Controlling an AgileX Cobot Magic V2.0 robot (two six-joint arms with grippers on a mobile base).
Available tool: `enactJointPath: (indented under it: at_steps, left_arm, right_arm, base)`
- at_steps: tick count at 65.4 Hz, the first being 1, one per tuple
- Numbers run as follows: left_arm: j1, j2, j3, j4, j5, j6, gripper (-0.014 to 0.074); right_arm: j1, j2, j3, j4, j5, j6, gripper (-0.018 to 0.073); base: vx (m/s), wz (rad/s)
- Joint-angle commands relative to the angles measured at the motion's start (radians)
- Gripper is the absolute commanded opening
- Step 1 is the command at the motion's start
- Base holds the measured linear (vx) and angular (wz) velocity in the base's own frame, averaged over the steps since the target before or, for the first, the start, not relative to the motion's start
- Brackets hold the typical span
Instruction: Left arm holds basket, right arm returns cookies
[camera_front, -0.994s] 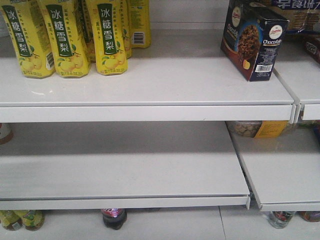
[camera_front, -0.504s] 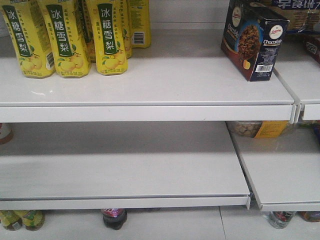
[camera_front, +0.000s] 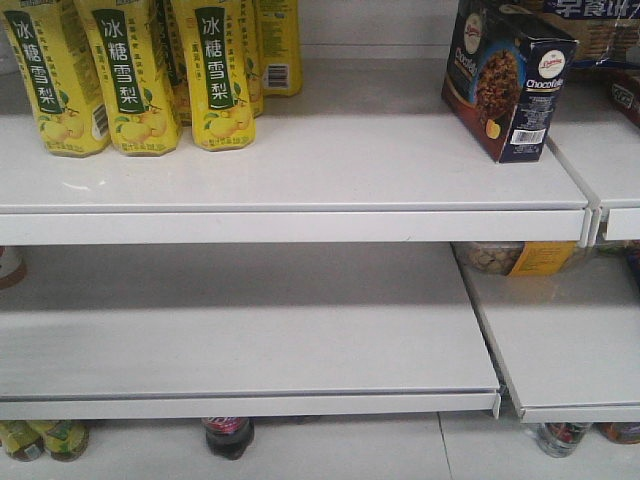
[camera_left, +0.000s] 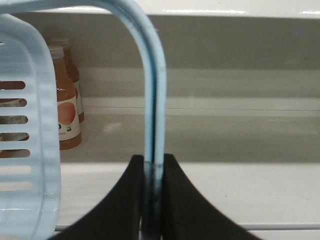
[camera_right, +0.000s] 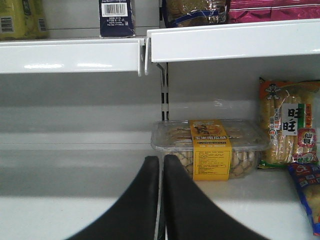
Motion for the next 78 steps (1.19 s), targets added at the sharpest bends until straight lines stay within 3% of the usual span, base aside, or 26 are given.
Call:
enactJointPath:
  at_steps: [1, 78]
  left_arm:
    - [0.0, -0.017, -0.031, 0.017, -0.097, 0.02, -0.0003]
    - [0.0, -0.017, -0.031, 0.017, -0.097, 0.02, -0.0003]
  right_arm:
    - [-0.002, -0.013, 0.018, -0.01, -0.077, 0.001, -0.0011]
    - [-0.002, -0.012, 0.018, -0.01, -0.077, 0.001, -0.0011]
  base:
    - [0.0, 0.0]
    - [0.0, 0.0]
